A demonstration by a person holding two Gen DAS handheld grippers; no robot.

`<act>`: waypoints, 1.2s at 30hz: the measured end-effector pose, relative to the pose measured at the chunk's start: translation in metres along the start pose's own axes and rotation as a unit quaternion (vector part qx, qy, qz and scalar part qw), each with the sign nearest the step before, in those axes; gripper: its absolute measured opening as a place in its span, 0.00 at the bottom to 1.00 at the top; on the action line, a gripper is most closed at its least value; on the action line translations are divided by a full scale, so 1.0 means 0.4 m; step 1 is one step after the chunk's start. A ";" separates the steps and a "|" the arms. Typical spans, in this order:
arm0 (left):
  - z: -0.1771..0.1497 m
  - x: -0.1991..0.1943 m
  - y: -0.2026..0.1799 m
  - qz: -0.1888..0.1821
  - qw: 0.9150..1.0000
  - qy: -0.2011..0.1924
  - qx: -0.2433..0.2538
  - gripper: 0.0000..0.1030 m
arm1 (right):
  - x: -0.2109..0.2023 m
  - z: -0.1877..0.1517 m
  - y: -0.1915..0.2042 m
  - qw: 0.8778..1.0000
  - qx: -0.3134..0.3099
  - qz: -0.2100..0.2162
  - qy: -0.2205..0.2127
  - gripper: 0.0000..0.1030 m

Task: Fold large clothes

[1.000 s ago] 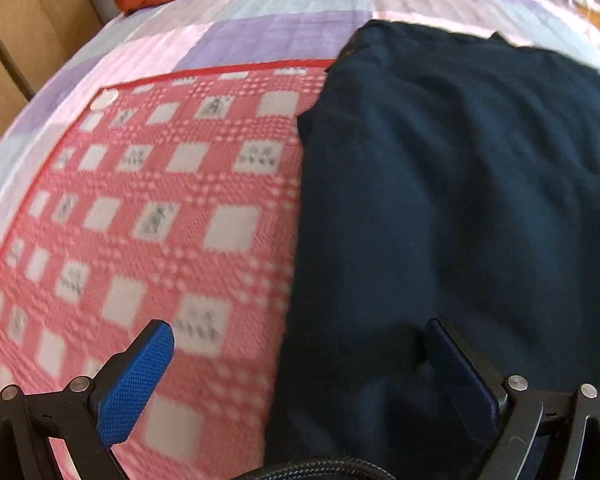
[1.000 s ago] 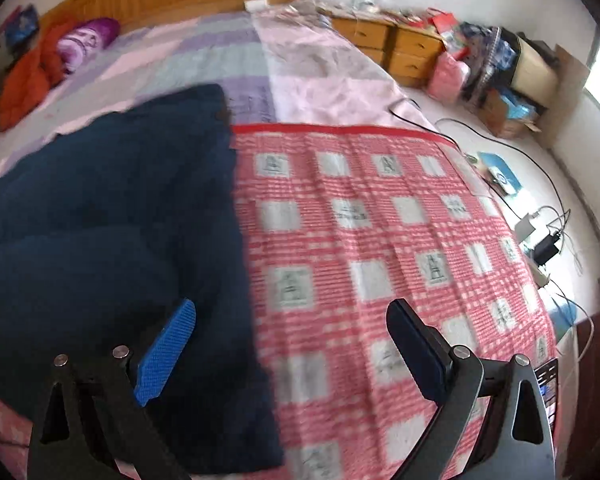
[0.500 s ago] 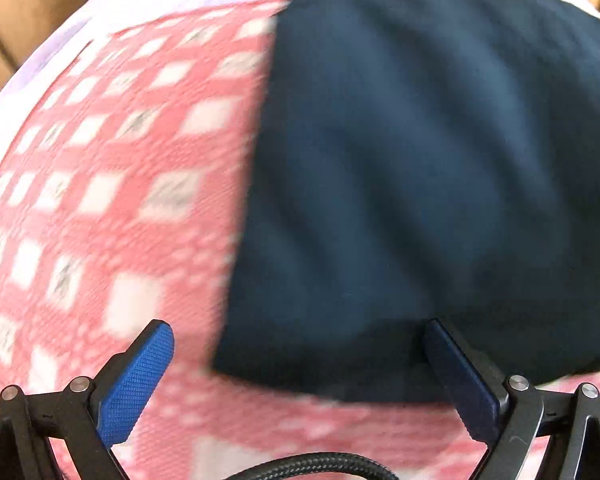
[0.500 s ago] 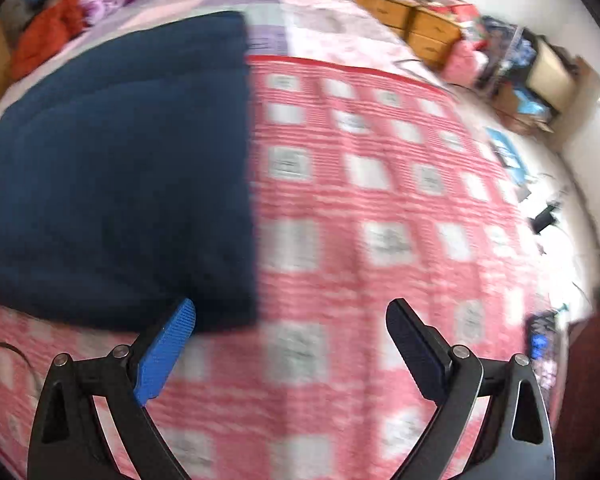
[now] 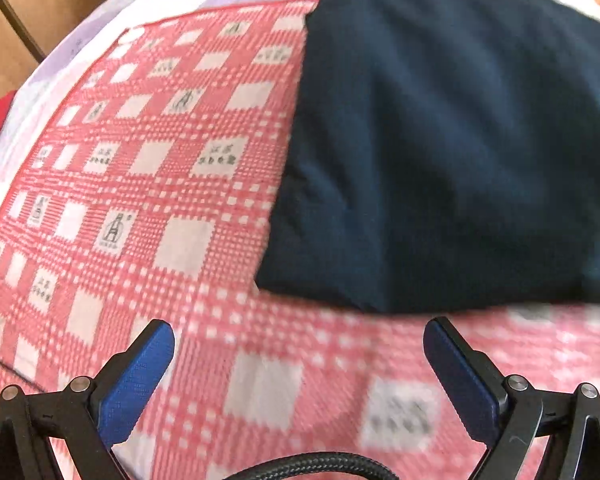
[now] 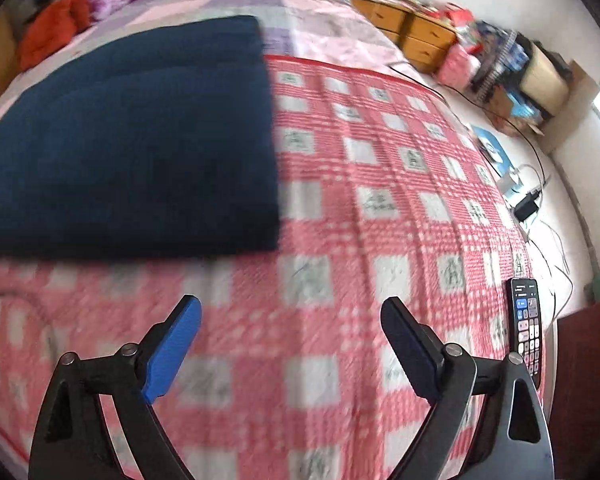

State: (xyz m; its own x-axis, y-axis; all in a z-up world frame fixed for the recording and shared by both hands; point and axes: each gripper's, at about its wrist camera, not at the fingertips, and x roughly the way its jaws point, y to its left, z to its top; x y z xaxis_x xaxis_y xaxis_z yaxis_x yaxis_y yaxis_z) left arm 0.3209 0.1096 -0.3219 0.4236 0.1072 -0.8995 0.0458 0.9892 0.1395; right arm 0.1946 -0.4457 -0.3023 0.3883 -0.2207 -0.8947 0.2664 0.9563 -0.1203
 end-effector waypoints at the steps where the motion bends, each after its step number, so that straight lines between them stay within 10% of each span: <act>1: -0.012 -0.049 -0.014 -0.006 1.000 -0.007 0.000 1.00 | -0.034 -0.019 0.025 1.000 -0.004 0.009 -0.003 0.91; 16: -0.152 -0.640 -0.145 -0.044 0.999 -0.021 -0.011 1.00 | -0.622 -0.141 0.365 0.994 0.015 0.104 -0.011 0.91; 36: -0.185 -0.964 -0.182 -0.067 0.997 -0.035 0.031 1.00 | -0.940 -0.171 0.461 0.992 -0.045 0.119 0.009 0.92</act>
State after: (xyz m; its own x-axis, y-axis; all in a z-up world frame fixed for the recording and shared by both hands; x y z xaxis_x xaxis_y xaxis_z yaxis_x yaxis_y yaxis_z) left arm 0.0870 0.0038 -0.0158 0.4713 -0.0357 -0.8812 0.1613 0.9858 0.0463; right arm 0.0374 -0.1733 -0.0175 0.4148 0.0161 -0.9098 0.0881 0.9944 0.0577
